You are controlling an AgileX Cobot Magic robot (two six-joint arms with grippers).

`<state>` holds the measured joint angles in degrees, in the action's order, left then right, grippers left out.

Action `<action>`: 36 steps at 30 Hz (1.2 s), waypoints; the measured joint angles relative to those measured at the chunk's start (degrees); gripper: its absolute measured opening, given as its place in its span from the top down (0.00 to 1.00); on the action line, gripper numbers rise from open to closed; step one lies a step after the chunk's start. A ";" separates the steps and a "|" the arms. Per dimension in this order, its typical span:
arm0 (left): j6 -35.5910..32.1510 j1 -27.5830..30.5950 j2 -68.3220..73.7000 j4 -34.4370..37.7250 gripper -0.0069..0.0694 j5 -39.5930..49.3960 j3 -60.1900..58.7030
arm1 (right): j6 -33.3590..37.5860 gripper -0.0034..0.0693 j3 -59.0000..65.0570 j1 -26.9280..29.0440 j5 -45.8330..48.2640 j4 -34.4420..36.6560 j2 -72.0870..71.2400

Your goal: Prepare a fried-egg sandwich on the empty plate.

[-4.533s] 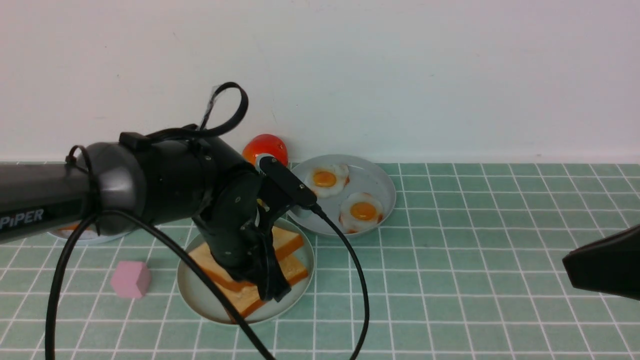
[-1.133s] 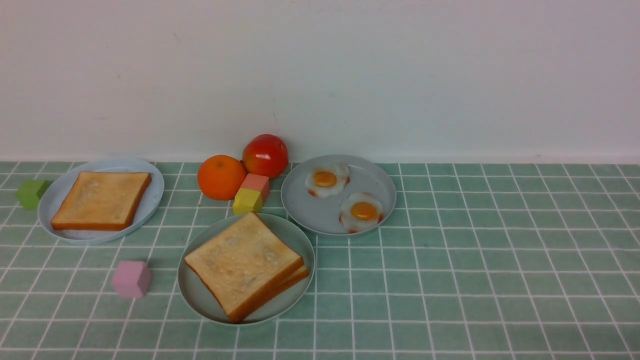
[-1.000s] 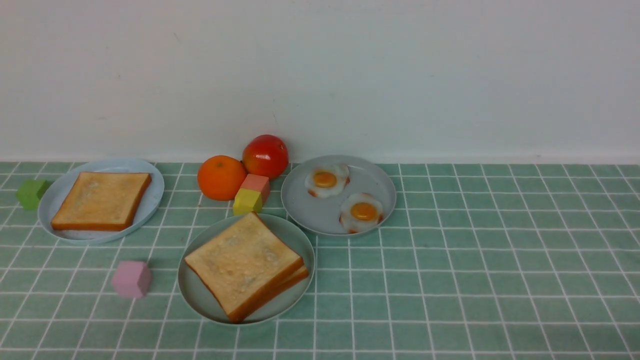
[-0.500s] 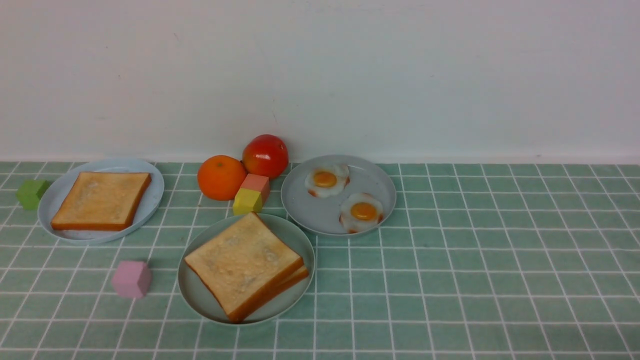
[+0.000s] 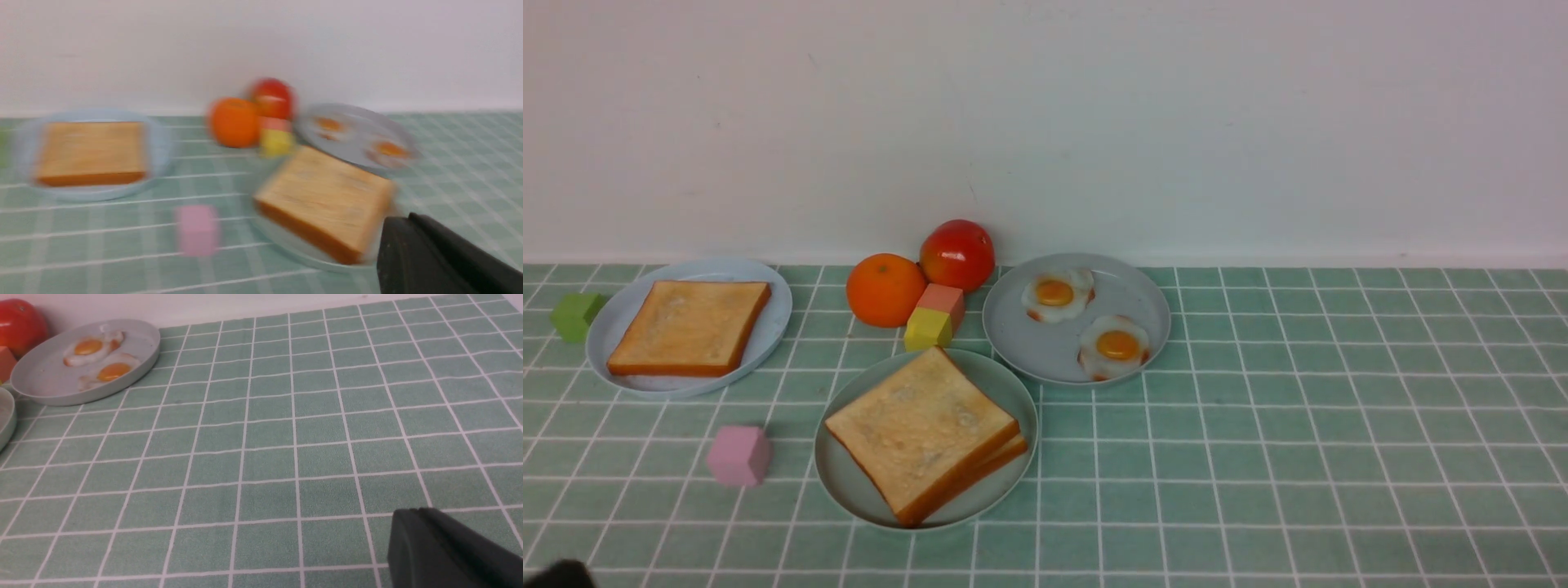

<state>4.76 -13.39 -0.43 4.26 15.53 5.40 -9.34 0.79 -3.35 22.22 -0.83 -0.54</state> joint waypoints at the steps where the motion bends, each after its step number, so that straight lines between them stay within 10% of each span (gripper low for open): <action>1: 1.61 2.84 -0.15 -1.08 0.93 -0.73 -1.15 | 0.00 0.94 0.00 0.00 0.00 0.00 0.00; 6: 6.66 10.76 -0.22 -3.33 0.93 -0.88 -6.56 | 0.00 0.93 0.00 0.00 0.04 0.00 0.00; 36: 7.37 11.11 -0.22 -3.81 0.93 6.52 -7.17 | 0.00 0.89 0.00 0.00 0.04 0.00 -0.06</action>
<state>12.14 -2.28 -0.65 0.45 22.04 -1.77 -9.34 0.79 -3.35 22.26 -0.83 -0.60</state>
